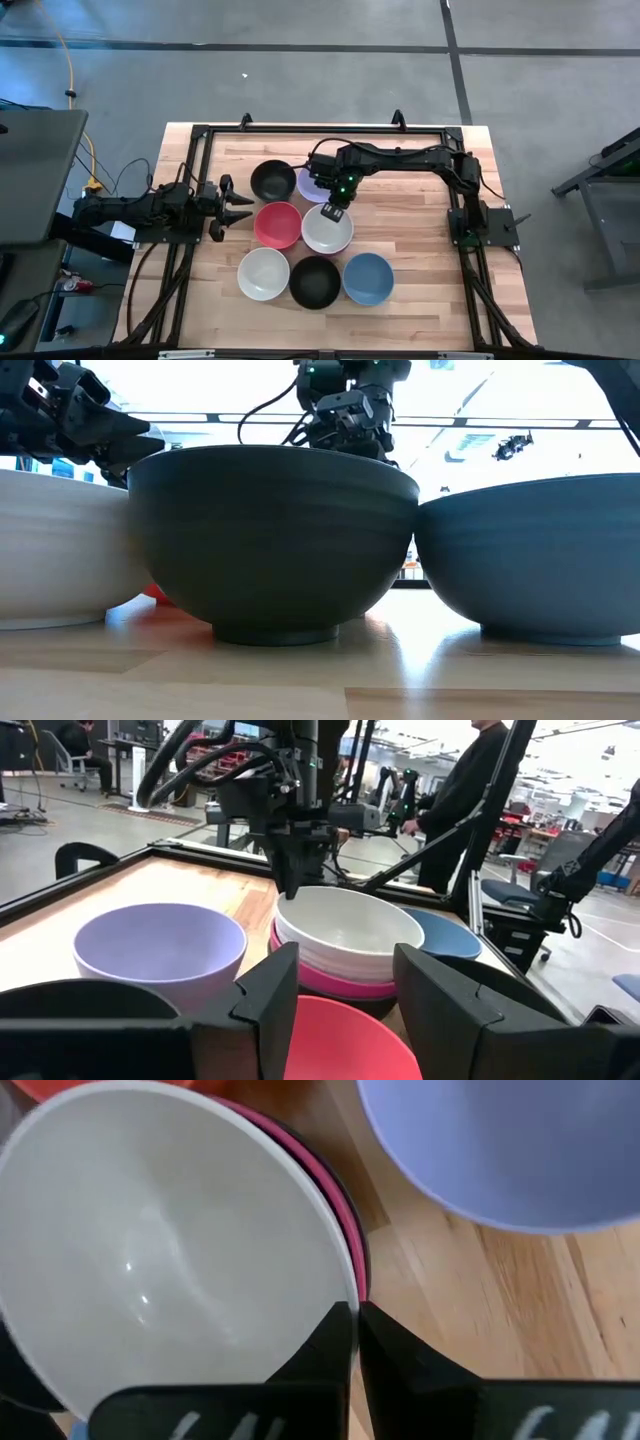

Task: Nest bowls inside each other
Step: Stack the right white bowl on top of the pink bowl, then stack the top black bowl on top of the right white bowl

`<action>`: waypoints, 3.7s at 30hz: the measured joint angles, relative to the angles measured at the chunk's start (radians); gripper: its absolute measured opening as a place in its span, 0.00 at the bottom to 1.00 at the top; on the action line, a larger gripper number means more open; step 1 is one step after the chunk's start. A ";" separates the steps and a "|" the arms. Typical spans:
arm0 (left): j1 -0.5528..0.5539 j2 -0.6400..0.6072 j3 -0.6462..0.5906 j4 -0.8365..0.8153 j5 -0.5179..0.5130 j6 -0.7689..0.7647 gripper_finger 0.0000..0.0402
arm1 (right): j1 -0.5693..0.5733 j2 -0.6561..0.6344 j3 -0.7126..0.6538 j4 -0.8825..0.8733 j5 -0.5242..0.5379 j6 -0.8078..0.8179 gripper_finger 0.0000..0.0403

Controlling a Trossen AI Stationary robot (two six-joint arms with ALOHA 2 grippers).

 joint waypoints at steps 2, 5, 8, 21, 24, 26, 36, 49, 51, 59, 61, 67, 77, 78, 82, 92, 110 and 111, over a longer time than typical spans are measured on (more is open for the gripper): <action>0.000 0.000 0.000 0.000 0.000 0.000 0.38 | 0.000 0.004 0.000 0.002 0.000 -0.001 0.00; 0.000 0.000 0.000 0.000 0.000 0.000 0.38 | 0.000 0.015 -0.003 0.004 -0.001 -0.003 0.00; 0.000 0.000 0.000 0.000 0.000 0.000 0.38 | 0.000 0.016 -0.036 0.018 -0.006 -0.002 0.00; 0.000 0.000 0.000 0.000 -0.002 0.001 0.38 | 0.000 -0.016 -0.097 0.084 -0.038 0.005 0.07; 0.000 0.000 0.000 0.000 -0.003 0.003 0.38 | 0.001 -0.041 -0.097 0.083 -0.037 0.005 0.11; 0.000 0.000 0.000 0.000 -0.005 0.003 0.38 | 0.001 -0.054 -0.097 0.084 -0.033 0.005 0.12; 0.000 0.000 0.000 0.000 -0.006 -0.015 0.38 | 0.004 -0.070 -0.097 0.085 -0.019 0.000 0.16; 0.053 0.148 0.010 0.021 -0.426 -0.225 0.38 | -0.020 -0.265 -0.097 0.130 0.095 -0.201 0.16; 0.083 0.183 0.031 -0.023 -0.432 -0.244 0.38 | -0.019 -0.307 -0.097 0.156 0.092 -0.265 0.16; 0.224 0.368 0.194 -0.177 -0.366 -0.376 0.38 | -0.032 -0.488 -0.097 0.254 0.094 -0.415 0.16; 0.259 0.430 0.247 -0.239 -0.352 -0.399 0.38 | -0.031 -0.525 -0.097 0.262 0.093 -0.446 0.16; 0.379 0.646 0.392 -0.371 -0.244 -0.395 0.38 | -0.031 -0.598 -0.097 0.255 0.093 -0.495 0.16; 0.547 0.949 0.534 -0.461 -0.143 -0.282 0.38 | -0.031 -0.619 -0.097 0.194 0.093 -0.501 0.16; 0.562 0.970 0.547 -0.475 -0.141 -0.271 0.38 | -0.031 -0.619 -0.097 0.187 0.093 -0.501 0.16; 0.608 1.052 0.590 -0.510 -0.127 -0.237 0.38 | -0.031 -0.619 -0.097 0.173 0.093 -0.501 0.16; 0.649 1.220 0.643 -0.513 -0.057 -0.171 0.36 | -0.031 -0.619 -0.097 0.167 0.092 -0.519 0.16; 0.651 1.224 0.686 -0.525 -0.020 -0.111 0.24 | -0.031 -0.619 -0.097 0.147 0.090 -0.519 0.16; 0.651 1.224 0.686 -0.524 -0.021 -0.111 0.24 | -0.031 -0.619 -0.097 0.147 0.090 -0.518 0.16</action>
